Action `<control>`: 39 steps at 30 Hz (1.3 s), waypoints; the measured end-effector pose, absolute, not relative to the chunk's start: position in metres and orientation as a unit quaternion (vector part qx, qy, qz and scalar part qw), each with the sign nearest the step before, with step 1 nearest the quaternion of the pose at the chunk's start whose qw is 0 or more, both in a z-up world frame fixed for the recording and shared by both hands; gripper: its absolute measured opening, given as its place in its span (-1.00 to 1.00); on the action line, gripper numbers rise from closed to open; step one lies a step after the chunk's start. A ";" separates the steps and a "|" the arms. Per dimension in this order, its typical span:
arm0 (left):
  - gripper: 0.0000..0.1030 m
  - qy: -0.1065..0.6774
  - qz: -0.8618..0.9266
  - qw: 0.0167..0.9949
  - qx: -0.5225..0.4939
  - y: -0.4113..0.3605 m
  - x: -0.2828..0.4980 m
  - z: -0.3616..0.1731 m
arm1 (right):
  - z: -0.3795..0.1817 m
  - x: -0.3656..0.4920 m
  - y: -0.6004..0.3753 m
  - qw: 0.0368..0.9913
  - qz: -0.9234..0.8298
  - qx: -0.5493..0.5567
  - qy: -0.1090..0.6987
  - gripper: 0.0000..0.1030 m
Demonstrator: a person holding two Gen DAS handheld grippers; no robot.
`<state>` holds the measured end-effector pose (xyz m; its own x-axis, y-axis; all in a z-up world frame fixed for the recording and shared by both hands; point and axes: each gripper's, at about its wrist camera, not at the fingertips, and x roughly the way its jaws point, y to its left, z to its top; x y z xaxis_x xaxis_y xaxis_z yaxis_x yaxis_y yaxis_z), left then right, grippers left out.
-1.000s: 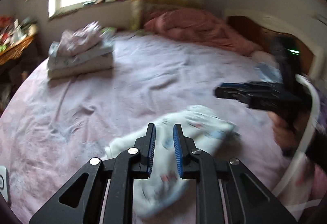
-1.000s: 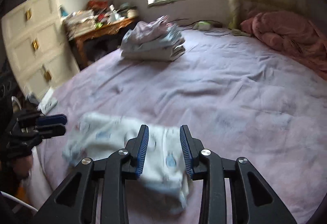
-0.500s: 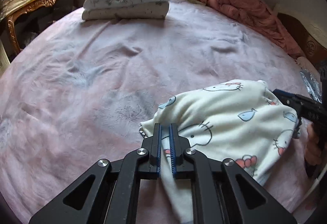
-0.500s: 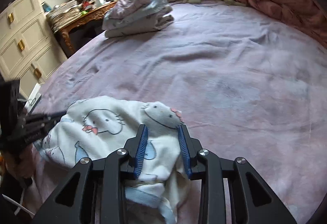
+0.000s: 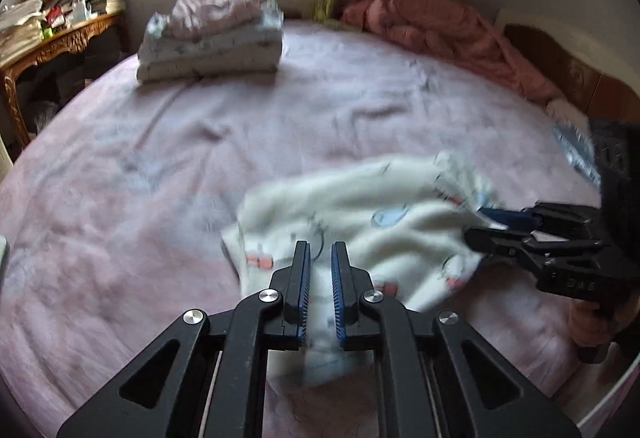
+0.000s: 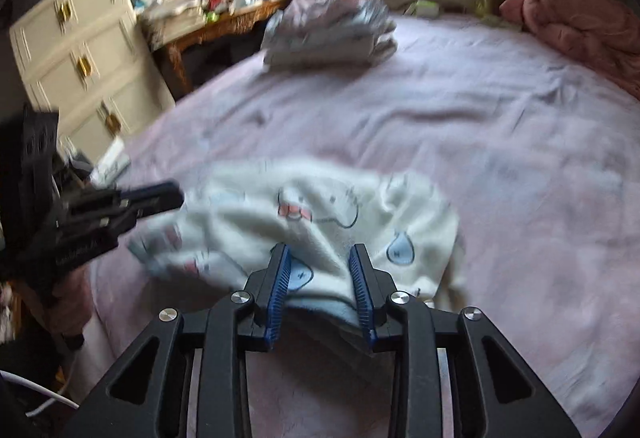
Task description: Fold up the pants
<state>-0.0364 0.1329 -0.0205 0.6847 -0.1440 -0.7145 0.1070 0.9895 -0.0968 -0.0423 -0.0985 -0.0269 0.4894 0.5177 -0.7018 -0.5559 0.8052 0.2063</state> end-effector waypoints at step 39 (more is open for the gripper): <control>-1.00 0.353 -0.042 0.928 -0.114 0.181 -0.004 -0.013 | -0.033 0.028 -0.153 0.878 0.266 0.105 0.384 -0.80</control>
